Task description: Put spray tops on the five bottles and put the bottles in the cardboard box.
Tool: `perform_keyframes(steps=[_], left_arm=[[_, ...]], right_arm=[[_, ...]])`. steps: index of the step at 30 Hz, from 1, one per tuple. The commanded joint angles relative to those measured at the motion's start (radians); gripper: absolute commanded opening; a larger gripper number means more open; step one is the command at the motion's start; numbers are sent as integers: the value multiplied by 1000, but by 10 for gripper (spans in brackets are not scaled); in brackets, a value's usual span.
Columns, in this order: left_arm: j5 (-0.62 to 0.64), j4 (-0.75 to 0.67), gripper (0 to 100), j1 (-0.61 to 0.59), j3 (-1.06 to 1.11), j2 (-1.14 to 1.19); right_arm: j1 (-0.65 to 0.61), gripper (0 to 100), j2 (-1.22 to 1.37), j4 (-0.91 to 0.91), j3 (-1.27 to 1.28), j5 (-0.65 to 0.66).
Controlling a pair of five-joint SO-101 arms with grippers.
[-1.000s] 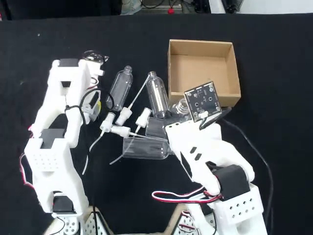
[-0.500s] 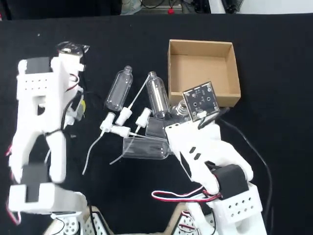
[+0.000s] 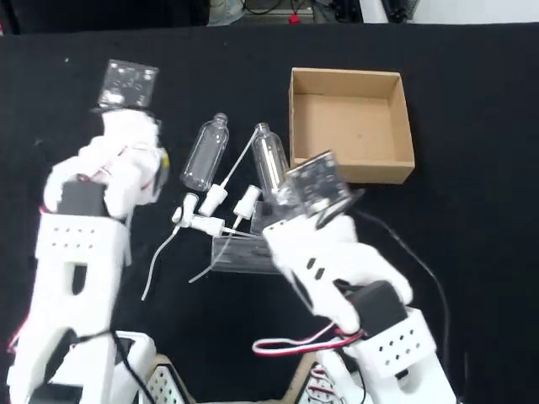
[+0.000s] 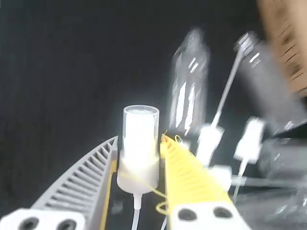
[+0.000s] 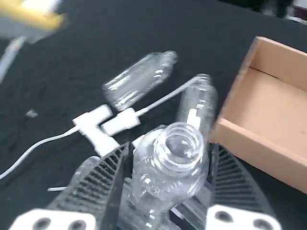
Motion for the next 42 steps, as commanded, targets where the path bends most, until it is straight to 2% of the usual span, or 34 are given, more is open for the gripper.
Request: perform_keyframes(steps=[1, 5, 11, 17, 22, 26, 37, 42], left_arm=[[12, -189, 83, 101, 74, -150], [12, -218, 82, 162, 104, -279], [14, -235, 81, 280, 97, -514], [31, -457, 80, 412, 168, -672], [172, -600, 81, 421, 189, -689], [227, -657, 82, 429, 189, -683], [230, -660, 84, 611, 180, -666], [229, -663, 84, 633, 180, -663]], right_arm=[[-63, 230, -19, -112, 36, -3], [-66, 230, -19, -218, 93, -6], [-68, 230, -19, -232, 97, -11], [-68, 230, -19, -233, 97, -12], [-68, 230, -21, -235, 97, -12], [-68, 230, -77, -230, 107, -12], [-66, 230, -320, -233, 214, -5], [-66, 229, -323, -229, 219, -3]])
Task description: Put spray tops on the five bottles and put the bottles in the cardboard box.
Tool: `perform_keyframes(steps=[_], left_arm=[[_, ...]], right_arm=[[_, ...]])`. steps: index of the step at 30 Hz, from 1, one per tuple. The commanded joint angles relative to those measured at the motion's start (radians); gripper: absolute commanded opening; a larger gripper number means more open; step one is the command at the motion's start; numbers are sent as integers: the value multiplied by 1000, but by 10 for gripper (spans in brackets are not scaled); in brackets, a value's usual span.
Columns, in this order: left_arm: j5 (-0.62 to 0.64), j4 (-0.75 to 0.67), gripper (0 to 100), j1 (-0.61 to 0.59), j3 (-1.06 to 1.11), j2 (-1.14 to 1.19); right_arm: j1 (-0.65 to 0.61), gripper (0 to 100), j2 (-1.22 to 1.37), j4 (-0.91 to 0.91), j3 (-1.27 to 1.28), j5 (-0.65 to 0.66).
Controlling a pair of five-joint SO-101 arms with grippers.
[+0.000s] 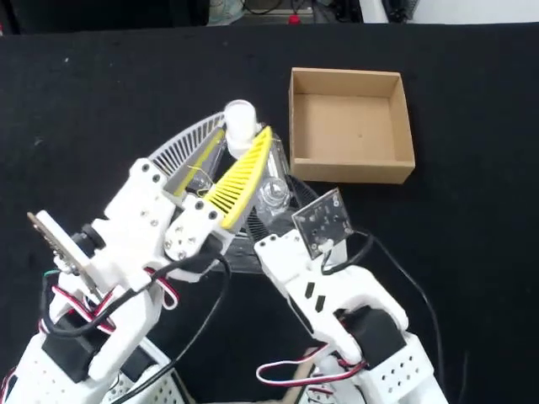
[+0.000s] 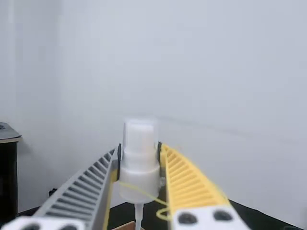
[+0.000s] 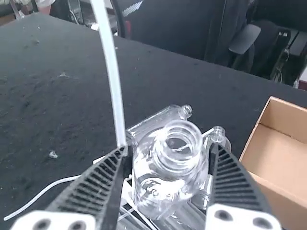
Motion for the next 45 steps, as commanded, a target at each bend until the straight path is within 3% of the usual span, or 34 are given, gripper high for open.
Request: perform_keyframes(steps=[1, 9, 19, 26, 45], left_arm=[[8, -31, 84, 21, -22, 15], [8, -215, 84, 22, -28, 184], [6, -169, 84, 12, -19, 183], [-164, -91, 84, 13, -18, 181], [-160, -77, 85, 15, 27, 181]], right_arm=[[-9, 229, -22, -20, -7, 0], [-9, 229, -22, -18, -8, 0], [-9, 229, -22, -17, -7, 0], [-8, 229, -22, -17, -7, 0], [-8, 229, -31, 8, -15, 0]])
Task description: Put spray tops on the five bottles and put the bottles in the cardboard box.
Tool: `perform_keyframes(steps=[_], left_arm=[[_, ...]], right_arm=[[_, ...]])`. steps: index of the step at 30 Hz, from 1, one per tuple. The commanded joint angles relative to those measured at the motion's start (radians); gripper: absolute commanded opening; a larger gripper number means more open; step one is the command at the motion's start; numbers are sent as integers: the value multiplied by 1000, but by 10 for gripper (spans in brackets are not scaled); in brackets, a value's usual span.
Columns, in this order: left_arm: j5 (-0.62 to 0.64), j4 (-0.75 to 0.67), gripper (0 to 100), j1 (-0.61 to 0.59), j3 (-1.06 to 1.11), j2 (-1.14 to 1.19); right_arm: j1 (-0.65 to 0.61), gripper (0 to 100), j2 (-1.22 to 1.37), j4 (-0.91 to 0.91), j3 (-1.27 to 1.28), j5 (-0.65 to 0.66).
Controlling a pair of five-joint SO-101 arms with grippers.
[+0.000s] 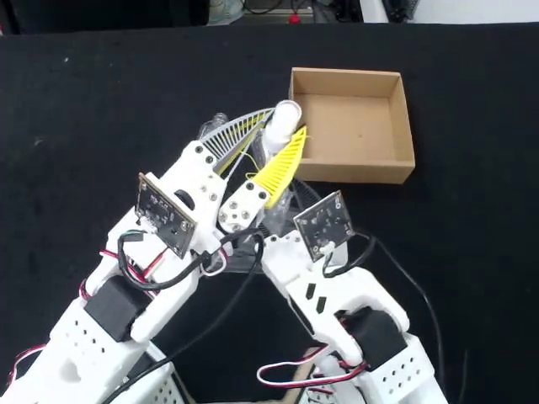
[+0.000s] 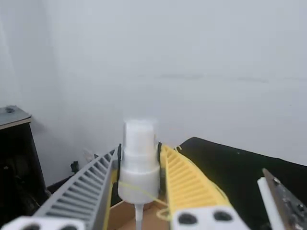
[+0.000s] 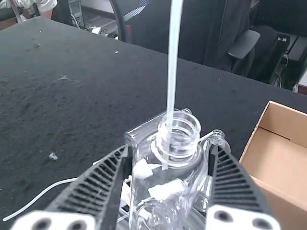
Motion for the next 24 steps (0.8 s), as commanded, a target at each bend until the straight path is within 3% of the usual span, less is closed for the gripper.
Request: perform_keyframes(steps=[1, 6, 14, 20, 24], left_arm=[[-3, -2, 88, -1, -18, -15], [55, 2, 188, -2, -16, -15], [109, 2, 197, -13, -19, -17], [109, 8, 195, -131, -87, -23], [107, 155, 198, -294, -171, -81]], right_arm=[[-8, 229, -22, 5, -15, 0], [-8, 229, -22, 5, -15, 0], [-6, 229, -22, 6, -15, 0], [-5, 229, -22, 6, -15, 0], [-3, 229, -13, 9, -22, 9]])
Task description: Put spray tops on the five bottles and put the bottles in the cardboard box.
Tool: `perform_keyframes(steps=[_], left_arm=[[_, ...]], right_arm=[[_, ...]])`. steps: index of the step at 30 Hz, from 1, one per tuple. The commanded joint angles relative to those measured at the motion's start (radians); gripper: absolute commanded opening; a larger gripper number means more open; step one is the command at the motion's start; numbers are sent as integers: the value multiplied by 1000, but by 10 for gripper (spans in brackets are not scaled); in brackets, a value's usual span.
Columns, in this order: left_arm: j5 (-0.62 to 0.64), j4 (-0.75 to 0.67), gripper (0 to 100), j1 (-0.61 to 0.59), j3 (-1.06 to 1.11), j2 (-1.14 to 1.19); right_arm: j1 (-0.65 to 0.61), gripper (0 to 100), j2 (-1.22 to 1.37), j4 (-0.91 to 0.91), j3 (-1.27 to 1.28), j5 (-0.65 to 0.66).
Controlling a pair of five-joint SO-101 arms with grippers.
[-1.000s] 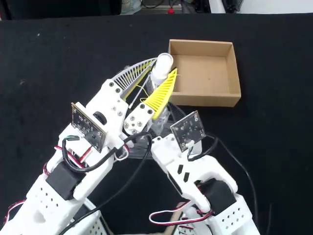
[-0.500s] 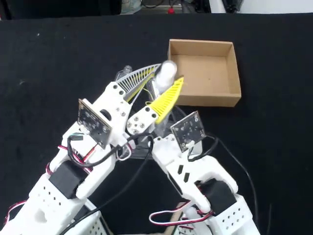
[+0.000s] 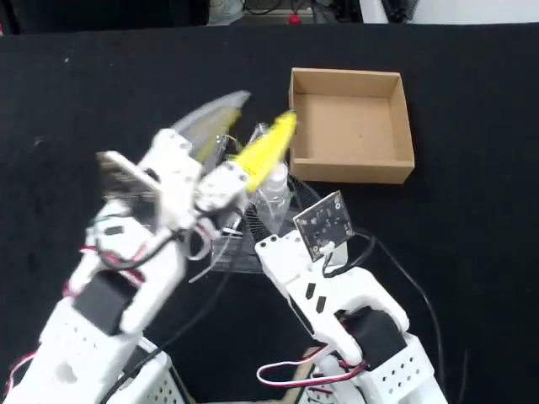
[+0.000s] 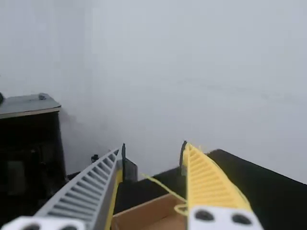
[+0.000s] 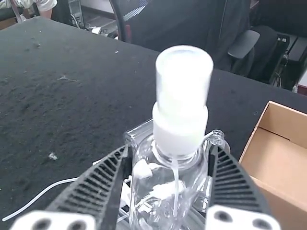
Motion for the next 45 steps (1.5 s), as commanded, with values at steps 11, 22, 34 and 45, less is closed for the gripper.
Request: perform_keyframes(steps=[11, 22, 34, 45], left_arm=[[6, 362, 199, -809, 260, -196], [6, -64, 198, -866, 851, -387], [17, 95, 195, -805, 960, -628], [8, 221, 195, -618, 960, -626]], right_arm=[[157, 229, -10, 141, -165, 63], [351, 229, 435, 210, -526, 60], [351, 229, 966, 120, -951, 61], [374, 229, 1234, -219, -949, 61]])
